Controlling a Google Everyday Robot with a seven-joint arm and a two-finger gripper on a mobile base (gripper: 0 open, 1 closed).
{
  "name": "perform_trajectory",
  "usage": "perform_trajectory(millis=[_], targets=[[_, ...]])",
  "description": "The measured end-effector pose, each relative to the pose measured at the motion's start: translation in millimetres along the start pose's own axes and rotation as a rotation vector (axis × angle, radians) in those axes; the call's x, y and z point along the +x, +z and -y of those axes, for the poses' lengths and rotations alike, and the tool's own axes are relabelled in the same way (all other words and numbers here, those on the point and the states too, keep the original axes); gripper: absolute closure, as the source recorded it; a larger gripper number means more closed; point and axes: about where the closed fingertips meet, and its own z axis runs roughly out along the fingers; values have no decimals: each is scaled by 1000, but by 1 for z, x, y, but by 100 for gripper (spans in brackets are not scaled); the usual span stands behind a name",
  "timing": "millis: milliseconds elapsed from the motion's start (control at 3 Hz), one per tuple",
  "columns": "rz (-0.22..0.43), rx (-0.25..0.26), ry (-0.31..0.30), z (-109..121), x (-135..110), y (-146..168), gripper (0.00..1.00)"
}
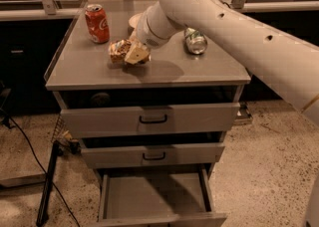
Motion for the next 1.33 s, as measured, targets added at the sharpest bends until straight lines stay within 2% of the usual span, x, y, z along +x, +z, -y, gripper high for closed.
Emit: perform_trajectory(millis=[667,1000,1333], targets=[[-2,-23,33,-6,12,16,100],[-2,-23,33,-6,12,16,81],[-2,-23,33,-6,12,16,58]])
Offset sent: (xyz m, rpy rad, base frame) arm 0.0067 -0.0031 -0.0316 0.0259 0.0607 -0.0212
